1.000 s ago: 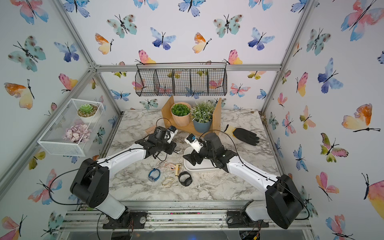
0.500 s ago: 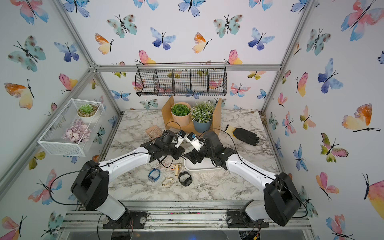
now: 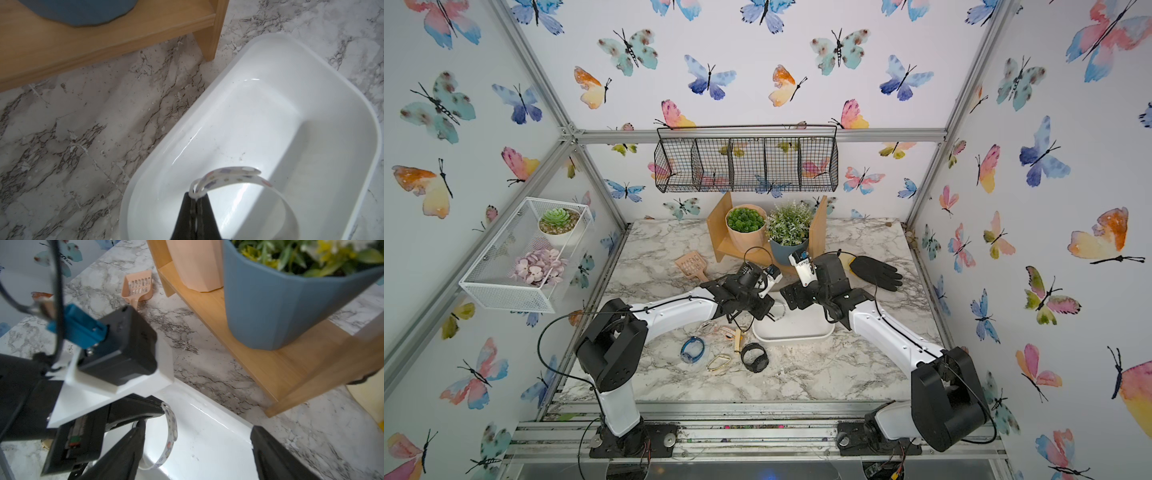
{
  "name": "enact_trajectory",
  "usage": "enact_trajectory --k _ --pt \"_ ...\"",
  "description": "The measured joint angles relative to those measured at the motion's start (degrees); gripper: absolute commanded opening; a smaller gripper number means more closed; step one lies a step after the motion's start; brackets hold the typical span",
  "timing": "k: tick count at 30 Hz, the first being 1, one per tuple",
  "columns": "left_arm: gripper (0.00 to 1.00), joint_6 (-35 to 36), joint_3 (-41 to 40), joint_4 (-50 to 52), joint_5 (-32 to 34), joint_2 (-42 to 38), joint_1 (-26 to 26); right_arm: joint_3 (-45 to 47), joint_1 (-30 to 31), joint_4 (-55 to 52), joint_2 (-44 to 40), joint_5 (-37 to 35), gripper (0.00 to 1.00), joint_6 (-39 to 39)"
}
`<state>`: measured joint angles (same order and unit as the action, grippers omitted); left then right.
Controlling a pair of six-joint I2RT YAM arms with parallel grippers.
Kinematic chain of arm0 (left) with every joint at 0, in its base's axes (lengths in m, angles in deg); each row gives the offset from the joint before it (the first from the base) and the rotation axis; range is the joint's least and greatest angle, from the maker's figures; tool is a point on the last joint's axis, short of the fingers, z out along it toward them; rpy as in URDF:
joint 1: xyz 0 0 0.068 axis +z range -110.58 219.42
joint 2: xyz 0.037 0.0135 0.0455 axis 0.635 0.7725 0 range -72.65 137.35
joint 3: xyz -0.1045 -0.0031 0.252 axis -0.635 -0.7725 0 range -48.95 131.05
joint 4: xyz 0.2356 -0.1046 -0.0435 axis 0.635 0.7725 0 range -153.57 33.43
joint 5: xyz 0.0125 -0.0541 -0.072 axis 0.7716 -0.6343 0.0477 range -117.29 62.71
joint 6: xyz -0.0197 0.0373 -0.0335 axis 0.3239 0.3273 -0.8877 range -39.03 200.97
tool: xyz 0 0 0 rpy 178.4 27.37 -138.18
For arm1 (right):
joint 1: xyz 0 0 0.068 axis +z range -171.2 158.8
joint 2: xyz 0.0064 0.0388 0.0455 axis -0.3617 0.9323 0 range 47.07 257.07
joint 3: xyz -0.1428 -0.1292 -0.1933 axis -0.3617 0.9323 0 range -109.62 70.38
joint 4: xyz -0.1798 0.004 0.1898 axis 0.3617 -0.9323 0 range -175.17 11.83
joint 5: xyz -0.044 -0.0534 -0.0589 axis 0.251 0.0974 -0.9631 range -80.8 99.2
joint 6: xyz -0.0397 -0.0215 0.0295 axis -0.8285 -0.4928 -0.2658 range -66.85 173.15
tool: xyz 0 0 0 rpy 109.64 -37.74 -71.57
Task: Put the watch into the storage box
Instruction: Place the watch in the storage box.
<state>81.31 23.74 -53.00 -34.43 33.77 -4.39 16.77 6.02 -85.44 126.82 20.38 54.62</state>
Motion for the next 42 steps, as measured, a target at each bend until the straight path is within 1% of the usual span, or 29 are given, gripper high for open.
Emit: enact_trajectory --k 4,6,8,11,13,22,25,26,27,28,30,32,34,36,38,42 --pt "0.0 -0.48 0.96 -0.07 1.6 1.57 -0.17 0.68 -1.31 -0.04 0.61 -1.7 0.87 1.2" --pt "0.04 -0.72 1.25 -0.02 2.43 2.34 -0.2 0.96 -1.31 -0.02 0.98 -2.12 0.87 1.62" --pt "0.04 -0.92 1.64 -0.07 2.99 3.21 -0.17 1.22 -1.31 0.0 1.16 -2.29 0.87 1.92" --pt "0.09 -1.31 1.79 -0.02 3.65 4.22 -0.2 1.44 -1.27 0.02 1.44 -2.36 0.87 1.97" --pt "0.11 -1.64 1.79 -0.02 4.11 4.72 -0.2 1.51 -1.27 0.04 1.66 -2.36 0.87 1.97" --pt "0.22 -2.32 1.81 -0.11 5.77 5.09 -0.2 1.97 -1.27 0.39 1.9 -2.34 0.86 1.88" --pt "0.3 -2.67 2.12 -0.02 6.05 5.09 -0.2 2.58 -1.27 0.5 1.9 -2.34 0.85 1.7" --pt "0.35 -2.75 2.29 -0.07 6.21 5.09 -0.2 2.82 -1.27 0.5 1.9 -2.34 0.85 1.62" --pt "0.43 -2.93 2.38 -0.13 6.32 5.09 -0.2 3.06 -1.27 0.57 1.88 -2.36 0.85 1.49" --pt "0.49 -3.04 2.43 -0.31 6.4 5.09 -0.2 3.26 -1.27 0.66 1.81 -2.34 0.85 1.44" --pt "0.57 -3.15 2.4 -0.66 6.86 5.09 -0.2 3.58 -1.27 0.79 1.66 -2.34 0.85 1.27" --pt "0.62 -3.37 2.38 -0.94 7.13 5.07 -0.2 3.69 -1.18 1.07 1.44 -2.29 0.84 1.03" --pt "0.69 -3.39 1.95 -1.44 7.56 4.63 -0.2 3.98 -0.85 1.84 0.96 -2.29 0.84 0.83" --pt "0.74 -3.54 0.74 -1.86 8.2 3.06 -0.17 4.33 -0.59 2.38 0.22 -2.34 0.84 0.79" --pt "0.8 -3.69 -1.18 -2.6 9.22 0.2 -0.17 4.42 -0.39 2.67 -0.46 -2.43 0.84 0.59" --pt "0.85 -4.22 -4.17 -4.59 9.62 -6.67 0.0 4.42 -0.09 3.23 -1.4 -2.4 0.83 0.39"
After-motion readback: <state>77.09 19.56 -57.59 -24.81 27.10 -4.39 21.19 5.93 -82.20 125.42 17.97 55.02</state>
